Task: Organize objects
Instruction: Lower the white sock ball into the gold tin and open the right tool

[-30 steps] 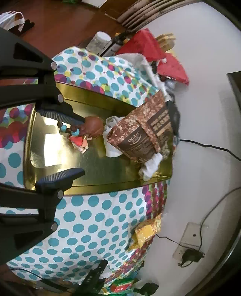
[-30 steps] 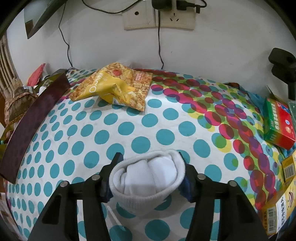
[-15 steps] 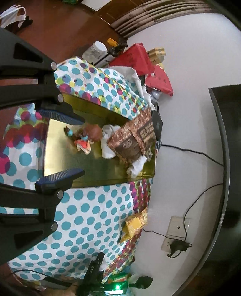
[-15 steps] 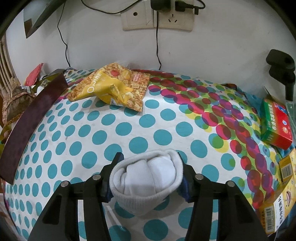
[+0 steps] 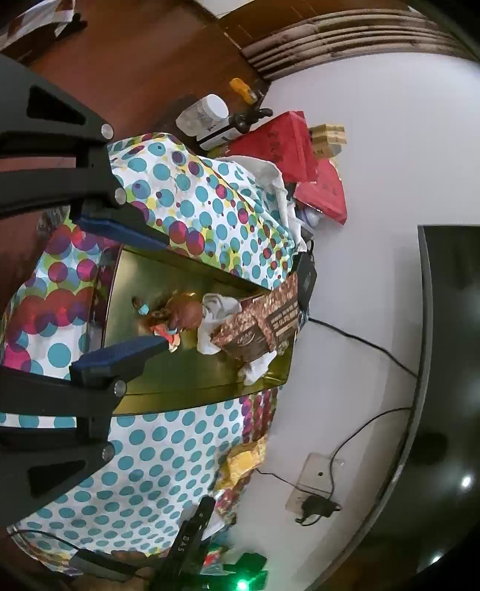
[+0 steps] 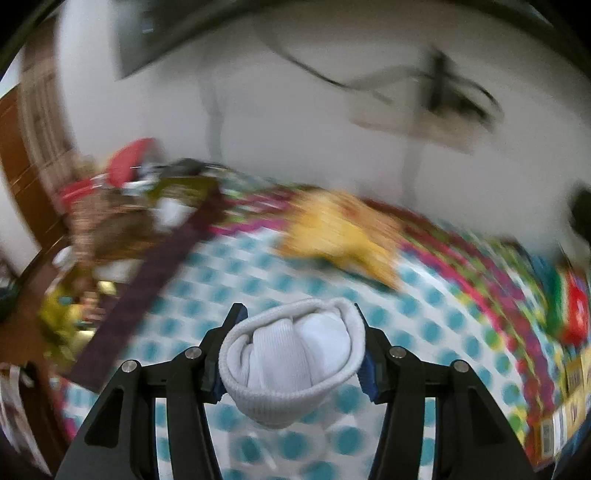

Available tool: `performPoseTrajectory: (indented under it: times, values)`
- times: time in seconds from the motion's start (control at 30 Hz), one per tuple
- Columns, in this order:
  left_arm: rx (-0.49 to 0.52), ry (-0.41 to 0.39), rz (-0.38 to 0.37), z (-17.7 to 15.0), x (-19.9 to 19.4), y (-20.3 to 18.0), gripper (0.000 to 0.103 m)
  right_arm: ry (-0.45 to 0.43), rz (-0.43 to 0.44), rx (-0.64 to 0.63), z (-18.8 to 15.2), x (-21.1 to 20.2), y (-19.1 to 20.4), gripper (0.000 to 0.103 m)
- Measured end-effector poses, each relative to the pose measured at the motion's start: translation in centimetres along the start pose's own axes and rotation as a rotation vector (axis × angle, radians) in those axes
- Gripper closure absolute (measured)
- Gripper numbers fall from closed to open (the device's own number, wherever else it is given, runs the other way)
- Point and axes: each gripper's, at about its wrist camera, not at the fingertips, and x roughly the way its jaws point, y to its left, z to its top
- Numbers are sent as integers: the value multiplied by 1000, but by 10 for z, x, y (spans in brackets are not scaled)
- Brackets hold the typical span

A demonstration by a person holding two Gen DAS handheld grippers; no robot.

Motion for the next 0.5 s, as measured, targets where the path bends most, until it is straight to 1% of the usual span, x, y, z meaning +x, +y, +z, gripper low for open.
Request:
performPoseTrajectory:
  times: [0.17,0.27,0.4,0.5]
  values:
    - [-17,-13,14,0,-3,15,53,-23,132,-115,23,-4,78,52]
    - [-28,-12,20,-2,-4,25,52,-13,196,-179,31,2,122,52]
    - [-47,-4,20,-6,-2,37,51,20,214,-242,29,17,159,52]
    - [-53,3,24,-9,0,44,51,52,213,-253,25,31,174,52]
